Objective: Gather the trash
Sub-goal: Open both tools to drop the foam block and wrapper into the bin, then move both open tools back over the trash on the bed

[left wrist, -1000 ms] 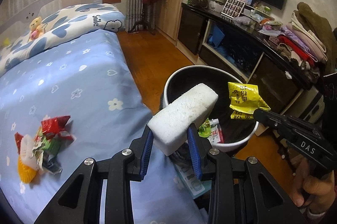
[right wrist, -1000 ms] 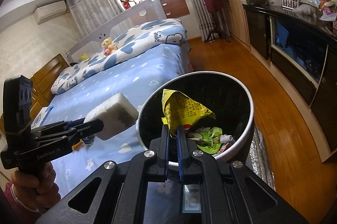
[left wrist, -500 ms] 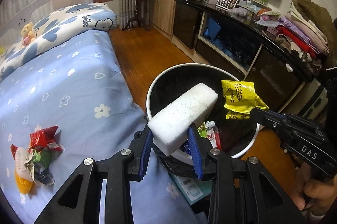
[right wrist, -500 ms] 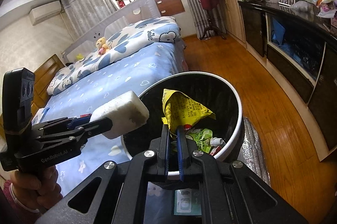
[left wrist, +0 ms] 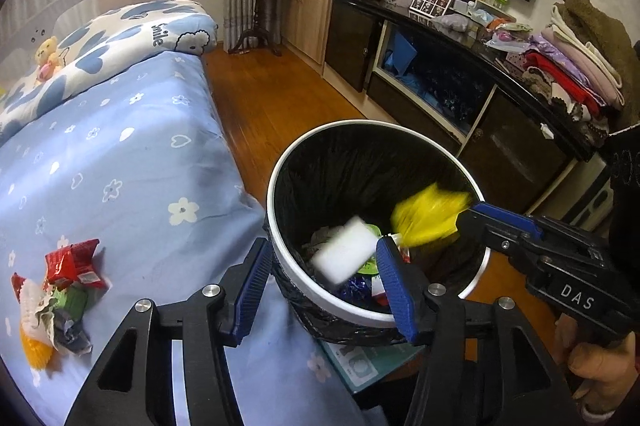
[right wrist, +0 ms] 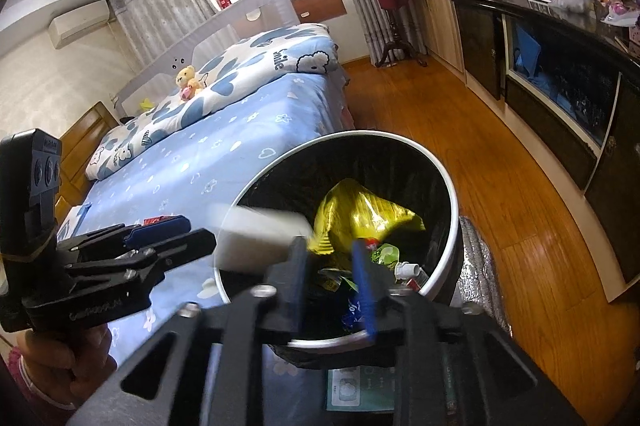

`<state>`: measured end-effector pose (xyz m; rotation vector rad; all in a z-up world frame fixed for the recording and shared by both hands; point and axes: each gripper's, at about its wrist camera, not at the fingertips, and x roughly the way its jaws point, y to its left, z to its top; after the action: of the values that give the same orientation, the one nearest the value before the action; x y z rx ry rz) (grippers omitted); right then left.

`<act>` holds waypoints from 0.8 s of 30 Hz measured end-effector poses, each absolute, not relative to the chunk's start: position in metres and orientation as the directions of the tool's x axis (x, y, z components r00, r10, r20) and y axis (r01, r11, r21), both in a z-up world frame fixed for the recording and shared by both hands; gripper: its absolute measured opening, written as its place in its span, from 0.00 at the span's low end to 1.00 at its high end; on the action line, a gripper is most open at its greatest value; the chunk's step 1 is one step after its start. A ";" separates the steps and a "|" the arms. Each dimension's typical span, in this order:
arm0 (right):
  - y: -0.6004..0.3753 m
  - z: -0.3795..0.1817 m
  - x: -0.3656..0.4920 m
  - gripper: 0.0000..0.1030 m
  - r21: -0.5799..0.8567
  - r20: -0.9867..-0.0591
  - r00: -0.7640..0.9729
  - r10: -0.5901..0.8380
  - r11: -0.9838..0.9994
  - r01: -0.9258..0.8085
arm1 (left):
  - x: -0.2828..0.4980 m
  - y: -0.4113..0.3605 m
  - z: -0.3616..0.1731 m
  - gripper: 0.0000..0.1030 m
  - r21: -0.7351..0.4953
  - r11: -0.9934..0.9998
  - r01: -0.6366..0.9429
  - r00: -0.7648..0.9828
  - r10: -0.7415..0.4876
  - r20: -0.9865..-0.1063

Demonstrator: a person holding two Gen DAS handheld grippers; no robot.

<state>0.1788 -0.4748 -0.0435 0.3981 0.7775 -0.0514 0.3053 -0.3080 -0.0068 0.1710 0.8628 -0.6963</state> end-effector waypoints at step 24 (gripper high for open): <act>-0.375 -0.026 0.176 0.66 0.365 -0.601 0.764 0.237 0.931 -0.002 | 0.263 -0.140 -0.036 0.53 -0.232 0.900 0.369 0.537 -0.410 -0.737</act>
<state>0.1758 -0.3745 -0.0262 0.3572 0.6932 0.1326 0.2628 -0.1400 -0.0360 -0.0506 0.8901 -0.4637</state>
